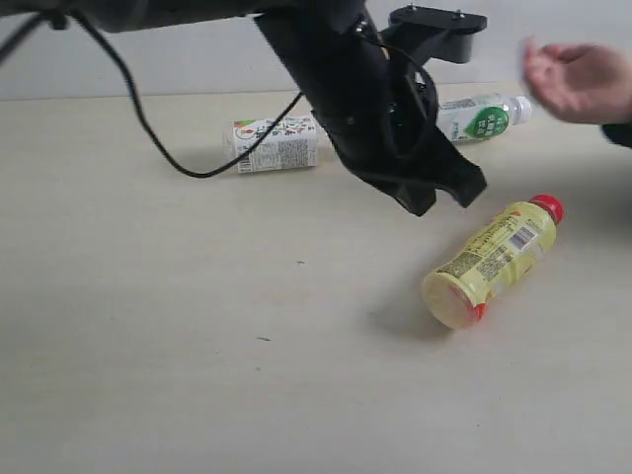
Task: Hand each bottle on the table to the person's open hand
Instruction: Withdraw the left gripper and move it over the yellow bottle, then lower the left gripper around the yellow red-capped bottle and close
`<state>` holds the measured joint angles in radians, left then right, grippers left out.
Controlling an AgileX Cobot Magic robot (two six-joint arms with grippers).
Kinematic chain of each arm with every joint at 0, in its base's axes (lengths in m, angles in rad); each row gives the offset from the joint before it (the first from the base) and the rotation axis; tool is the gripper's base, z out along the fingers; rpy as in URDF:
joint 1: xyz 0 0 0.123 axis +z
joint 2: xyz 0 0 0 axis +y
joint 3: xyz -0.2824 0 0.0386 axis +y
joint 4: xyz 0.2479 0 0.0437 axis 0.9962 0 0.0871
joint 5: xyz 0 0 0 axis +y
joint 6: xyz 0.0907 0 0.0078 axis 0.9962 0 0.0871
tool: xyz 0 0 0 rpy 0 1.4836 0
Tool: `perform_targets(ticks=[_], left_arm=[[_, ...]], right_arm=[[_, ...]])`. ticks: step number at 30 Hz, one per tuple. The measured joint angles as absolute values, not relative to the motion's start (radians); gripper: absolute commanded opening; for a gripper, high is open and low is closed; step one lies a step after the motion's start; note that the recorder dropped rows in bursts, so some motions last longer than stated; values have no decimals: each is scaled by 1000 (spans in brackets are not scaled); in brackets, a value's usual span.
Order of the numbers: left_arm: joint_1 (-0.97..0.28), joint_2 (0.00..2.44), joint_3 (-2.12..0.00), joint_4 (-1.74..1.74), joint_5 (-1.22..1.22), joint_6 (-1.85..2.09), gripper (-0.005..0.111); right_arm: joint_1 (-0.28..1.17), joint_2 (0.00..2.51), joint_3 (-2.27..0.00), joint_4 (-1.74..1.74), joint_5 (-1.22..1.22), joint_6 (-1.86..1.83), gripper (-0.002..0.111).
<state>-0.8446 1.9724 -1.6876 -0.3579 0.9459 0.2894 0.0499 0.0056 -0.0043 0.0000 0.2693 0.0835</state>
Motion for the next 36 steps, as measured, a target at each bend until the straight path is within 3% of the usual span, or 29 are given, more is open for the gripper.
perform_targets(ticks=[5, 12, 17, 25, 31, 36], left_arm=[[-810, 1834, -1513, -346, 854, 304, 0], [-802, 1801, -1480, -348, 830, 304, 1], [-848, 1804, -1505, -346, 867, 306, 13], [-937, 1943, -1767, -262, 1027, 202, 30], [-963, 2128, -2032, -208, 1188, 165, 58], [-967, 2278, -2224, -203, 1211, 163, 63]], right_arm=[[50, 6, -4, 0, 269, 84, 0], [50, 6, -4, 0, 269, 84, 0], [50, 6, -4, 0, 269, 84, 0], [50, 6, -4, 0, 269, 84, 0], [50, 6, -4, 0, 269, 84, 0], [50, 6, -4, 0, 269, 84, 0]])
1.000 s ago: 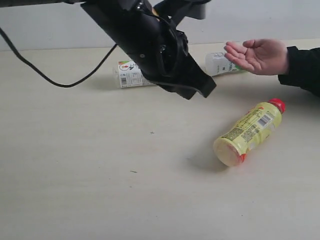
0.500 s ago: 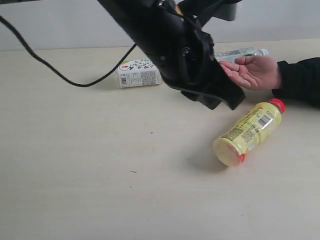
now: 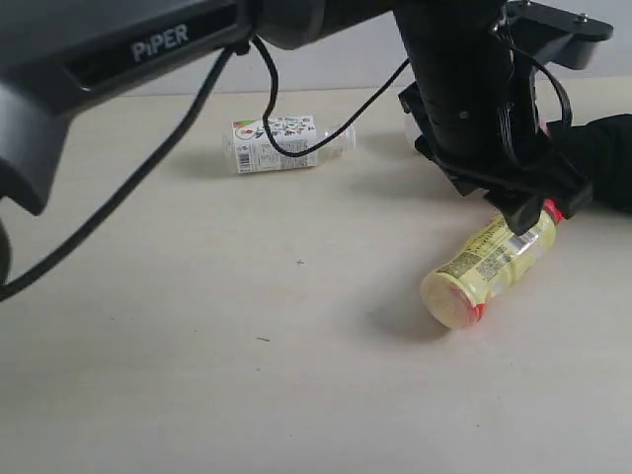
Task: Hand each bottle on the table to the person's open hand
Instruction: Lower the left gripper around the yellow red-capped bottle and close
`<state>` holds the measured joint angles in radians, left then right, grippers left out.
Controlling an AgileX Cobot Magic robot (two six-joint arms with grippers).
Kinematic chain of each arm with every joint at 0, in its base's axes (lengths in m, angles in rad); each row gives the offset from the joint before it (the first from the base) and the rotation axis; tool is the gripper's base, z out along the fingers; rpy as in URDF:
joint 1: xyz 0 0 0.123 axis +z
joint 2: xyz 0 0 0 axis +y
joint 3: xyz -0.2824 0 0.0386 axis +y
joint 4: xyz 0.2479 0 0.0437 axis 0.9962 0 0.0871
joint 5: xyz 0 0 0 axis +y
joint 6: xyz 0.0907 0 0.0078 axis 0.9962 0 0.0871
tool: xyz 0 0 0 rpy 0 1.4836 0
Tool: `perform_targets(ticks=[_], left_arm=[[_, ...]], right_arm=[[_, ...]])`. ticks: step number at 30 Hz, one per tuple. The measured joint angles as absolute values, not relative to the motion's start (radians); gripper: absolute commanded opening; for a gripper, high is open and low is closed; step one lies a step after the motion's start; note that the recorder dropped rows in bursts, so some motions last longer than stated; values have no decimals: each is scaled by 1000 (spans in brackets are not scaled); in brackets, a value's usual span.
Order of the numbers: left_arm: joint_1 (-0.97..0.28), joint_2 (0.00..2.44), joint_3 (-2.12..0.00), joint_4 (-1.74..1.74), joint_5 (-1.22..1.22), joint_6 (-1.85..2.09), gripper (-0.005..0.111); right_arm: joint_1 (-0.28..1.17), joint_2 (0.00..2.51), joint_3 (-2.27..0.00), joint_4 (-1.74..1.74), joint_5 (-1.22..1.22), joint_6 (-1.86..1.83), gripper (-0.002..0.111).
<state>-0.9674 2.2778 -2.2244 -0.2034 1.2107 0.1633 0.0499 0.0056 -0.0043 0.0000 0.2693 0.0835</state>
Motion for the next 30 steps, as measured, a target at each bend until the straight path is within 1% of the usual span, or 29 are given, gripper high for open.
perform_targets(ticks=[2, 4, 5, 11, 14, 19, 30], left_arm=[[-972, 2321, -2257, -191, 1217, 184, 79], [-978, 2345, -2268, -157, 1217, 198, 88], [-985, 2357, -2270, -130, 1217, 202, 89], [-1024, 2421, -2270, 0, 1187, 171, 89], [-1024, 2441, -2270, 0, 1156, 156, 89], [-1024, 2469, -2272, 0, 1035, 94, 89], [-1024, 2517, -2275, 9, 1012, 75, 89]], right_arm=[[50, 6, -4, 0, 269, 84, 0], [50, 6, -4, 0, 269, 84, 0], [50, 6, -4, 0, 269, 84, 0], [50, 6, -4, 0, 269, 84, 0], [50, 6, -4, 0, 269, 84, 0], [50, 6, -4, 0, 269, 84, 0], [50, 6, -4, 0, 269, 84, 0]])
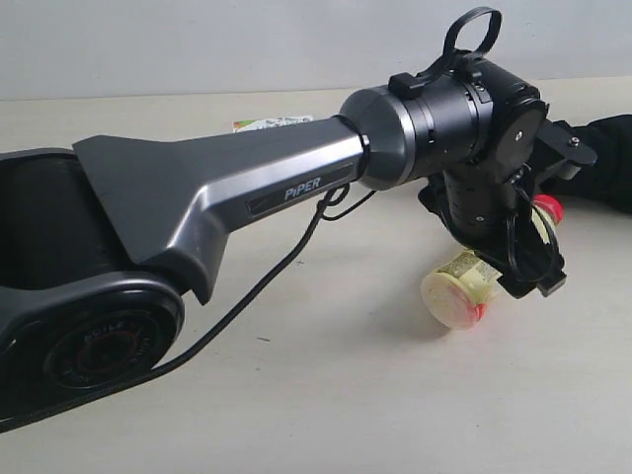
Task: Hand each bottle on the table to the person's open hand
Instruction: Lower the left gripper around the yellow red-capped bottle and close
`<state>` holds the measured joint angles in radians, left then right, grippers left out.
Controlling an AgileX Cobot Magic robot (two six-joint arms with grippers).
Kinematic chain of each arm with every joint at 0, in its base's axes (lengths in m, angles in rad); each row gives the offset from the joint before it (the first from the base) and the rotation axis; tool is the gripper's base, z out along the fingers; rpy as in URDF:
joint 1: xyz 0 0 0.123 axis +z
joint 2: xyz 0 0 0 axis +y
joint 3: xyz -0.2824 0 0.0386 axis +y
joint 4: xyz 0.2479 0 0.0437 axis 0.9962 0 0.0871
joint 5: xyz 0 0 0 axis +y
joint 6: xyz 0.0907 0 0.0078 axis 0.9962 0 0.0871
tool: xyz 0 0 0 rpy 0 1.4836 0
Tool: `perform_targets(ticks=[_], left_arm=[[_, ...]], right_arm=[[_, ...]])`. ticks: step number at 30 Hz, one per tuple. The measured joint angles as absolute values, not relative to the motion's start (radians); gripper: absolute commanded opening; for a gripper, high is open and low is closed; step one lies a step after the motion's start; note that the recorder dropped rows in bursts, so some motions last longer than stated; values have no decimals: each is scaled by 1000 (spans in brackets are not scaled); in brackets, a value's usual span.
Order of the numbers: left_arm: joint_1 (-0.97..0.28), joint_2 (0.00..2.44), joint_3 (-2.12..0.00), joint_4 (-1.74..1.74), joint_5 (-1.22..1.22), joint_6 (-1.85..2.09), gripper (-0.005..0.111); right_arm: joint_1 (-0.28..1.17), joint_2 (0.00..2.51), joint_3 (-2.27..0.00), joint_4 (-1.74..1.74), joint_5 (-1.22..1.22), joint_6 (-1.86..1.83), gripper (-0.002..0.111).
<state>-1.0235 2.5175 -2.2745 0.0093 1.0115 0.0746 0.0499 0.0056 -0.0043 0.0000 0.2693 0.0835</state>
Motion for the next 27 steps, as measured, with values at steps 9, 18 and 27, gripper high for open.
perform_targets(ticks=[9, 18, 27], left_arm=[[-1024, 2557, -2275, 9, 1005, 73, 89], [-1024, 2565, -2275, 11, 1003, 73, 70], [-1024, 2588, -2275, 11, 1005, 71, 21]], right_arm=[[50, 6, -4, 0, 269, 84, 0], [50, 6, -4, 0, 269, 84, 0], [50, 6, -4, 0, 269, 84, 0]])
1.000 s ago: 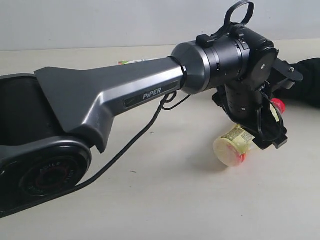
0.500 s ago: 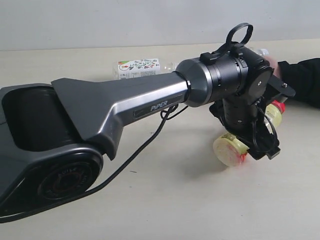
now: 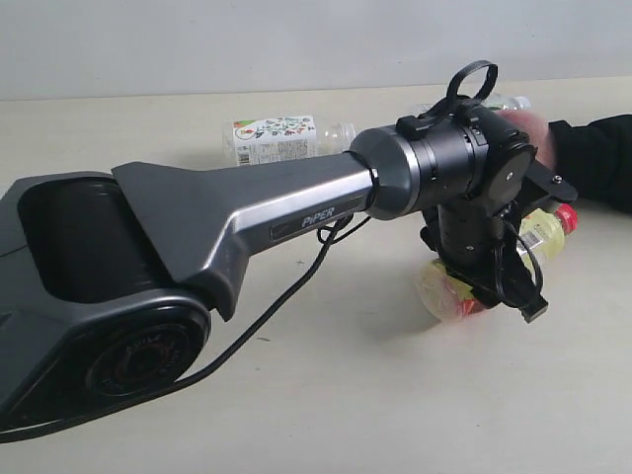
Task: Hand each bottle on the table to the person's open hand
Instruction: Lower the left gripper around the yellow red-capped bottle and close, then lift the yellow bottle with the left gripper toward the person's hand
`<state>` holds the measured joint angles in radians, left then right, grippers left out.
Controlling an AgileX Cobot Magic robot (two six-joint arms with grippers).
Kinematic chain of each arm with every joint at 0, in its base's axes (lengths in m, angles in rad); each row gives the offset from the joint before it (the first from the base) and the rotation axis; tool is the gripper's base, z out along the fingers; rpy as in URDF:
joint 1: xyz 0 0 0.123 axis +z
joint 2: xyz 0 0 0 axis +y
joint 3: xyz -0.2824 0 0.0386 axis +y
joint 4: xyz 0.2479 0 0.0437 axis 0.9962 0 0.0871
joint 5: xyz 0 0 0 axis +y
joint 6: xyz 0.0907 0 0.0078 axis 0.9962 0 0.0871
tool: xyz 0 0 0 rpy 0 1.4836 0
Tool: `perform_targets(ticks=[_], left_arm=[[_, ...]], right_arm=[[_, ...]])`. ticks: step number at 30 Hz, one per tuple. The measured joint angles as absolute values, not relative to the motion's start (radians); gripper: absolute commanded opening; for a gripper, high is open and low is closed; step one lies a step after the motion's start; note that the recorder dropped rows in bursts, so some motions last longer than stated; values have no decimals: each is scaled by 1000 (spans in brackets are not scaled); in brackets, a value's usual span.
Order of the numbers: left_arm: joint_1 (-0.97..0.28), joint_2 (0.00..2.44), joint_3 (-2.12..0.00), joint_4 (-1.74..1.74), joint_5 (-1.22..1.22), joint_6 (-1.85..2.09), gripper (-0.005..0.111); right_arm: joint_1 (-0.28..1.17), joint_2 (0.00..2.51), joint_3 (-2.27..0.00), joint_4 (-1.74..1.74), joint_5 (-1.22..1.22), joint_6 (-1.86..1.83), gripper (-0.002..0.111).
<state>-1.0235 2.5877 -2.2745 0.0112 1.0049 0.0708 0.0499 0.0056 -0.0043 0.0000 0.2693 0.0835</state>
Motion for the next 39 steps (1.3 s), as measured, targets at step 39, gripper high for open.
perform_targets(ticks=[39], left_arm=[[-954, 2325, -2276, 57, 730, -525, 0]], right_arm=[[50, 6, -4, 0, 269, 84, 0]])
